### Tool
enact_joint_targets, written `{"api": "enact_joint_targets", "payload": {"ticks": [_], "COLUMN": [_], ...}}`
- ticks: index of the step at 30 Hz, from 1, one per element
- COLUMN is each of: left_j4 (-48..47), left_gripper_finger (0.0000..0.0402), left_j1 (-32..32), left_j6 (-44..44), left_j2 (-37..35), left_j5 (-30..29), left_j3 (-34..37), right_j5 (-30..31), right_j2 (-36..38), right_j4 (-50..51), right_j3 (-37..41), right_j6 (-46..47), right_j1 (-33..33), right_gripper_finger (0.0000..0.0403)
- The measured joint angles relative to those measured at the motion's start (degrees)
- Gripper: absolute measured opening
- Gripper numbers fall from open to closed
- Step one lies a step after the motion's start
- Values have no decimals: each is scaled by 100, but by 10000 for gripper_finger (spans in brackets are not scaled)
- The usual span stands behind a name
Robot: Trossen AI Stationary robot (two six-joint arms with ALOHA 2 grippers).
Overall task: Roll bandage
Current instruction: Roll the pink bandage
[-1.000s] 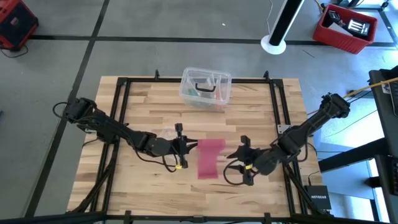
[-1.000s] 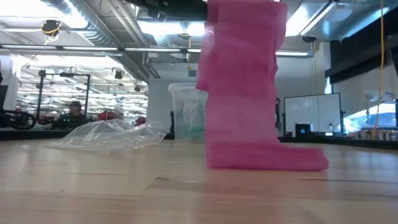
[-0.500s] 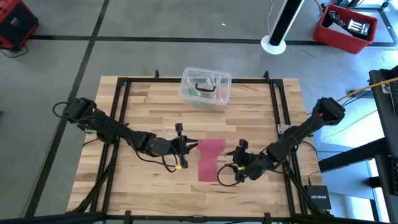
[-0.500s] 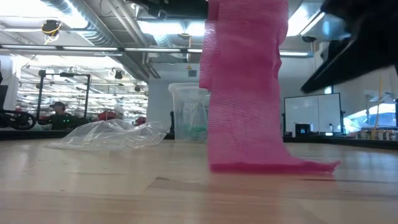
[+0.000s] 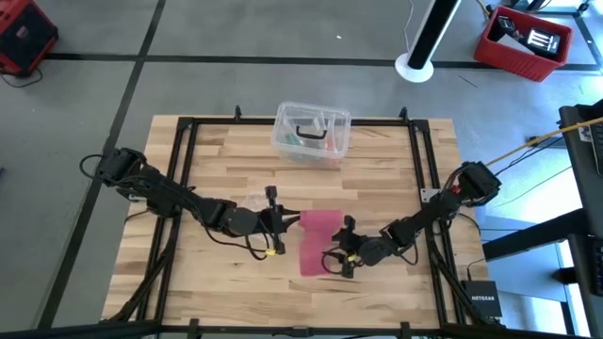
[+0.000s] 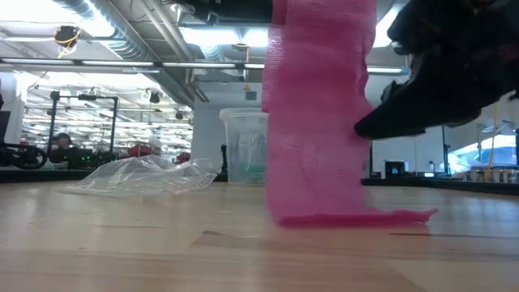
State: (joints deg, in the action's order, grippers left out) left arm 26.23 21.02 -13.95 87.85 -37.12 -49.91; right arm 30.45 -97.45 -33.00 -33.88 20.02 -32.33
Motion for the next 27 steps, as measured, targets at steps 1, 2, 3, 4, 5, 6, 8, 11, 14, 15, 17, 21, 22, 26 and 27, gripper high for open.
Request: {"api": "enact_joint_targets", "payload": {"ticks": [1, 2, 3, 4, 5, 6, 8, 11, 14, 15, 17, 21, 22, 26, 27], "left_j4": [-5, -7, -6, -5, -8, -22, -47, -82, -162, -219, -275, -319, -348, -423, -450], "left_gripper_finger": [13, 13, 13, 13, 13, 13, 13, 13, 13, 13, 13, 13, 13, 13, 13], "left_j1": [0, 0, -8, -22, -37, -39, -42, -39, -26, -1, 80, 265, 313, 567, 656], "left_j6": [-18, -46, -99, -152, -208, -303, -438, -432, -365, -361, -426, -433, -371, 194, 316], "left_j2": [0, 0, 0, 0, 0, 0, 0, 0, -1, -2, 52, 249, 293, 414, 431], "left_j5": [0, 0, 0, 0, 0, 0, -4, -2, 46, 85, 99, 117, 127, 111, 108], "left_j3": [0, 0, 0, 0, 0, 0, 0, 0, 0, -1, -2, -2, -2, -2, -2], "right_j5": [-5, -2, 20, 46, 49, 88, 296, 680, 1054, 1130, 1357, 1735, 1827, 2131, 2157], "right_j2": [3, 24, 63, 116, 185, 283, 541, 1081, 1619, 1776, 2051, 2482, 2583, 2950, 3042], "right_j4": [-4, 3, 35, 37, 24, 24, 122, 872, 2070, 2438, 2989, 3863, 4065, 4577, 4673], "right_j3": [-44, -80, -125, -201, -286, -383, -617, -1125, -1739, -1952, -2362, -3176, -3359, -3877, -3951], "right_j6": [-49, -97, -190, -321, -512, -715, -1089, -1742, -2451, -2651, -2996, -3784, -3939, -4627, -4750], "right_j1": [-49, -105, -158, -229, -322, -437, -640, -875, -947, -941, -867, -516, -404, 195, 385], "right_gripper_finger": [125, 97, 69, 39, 20, 12, 19, 20, 6, 6, 11, 7, 5, 8, 8]}}
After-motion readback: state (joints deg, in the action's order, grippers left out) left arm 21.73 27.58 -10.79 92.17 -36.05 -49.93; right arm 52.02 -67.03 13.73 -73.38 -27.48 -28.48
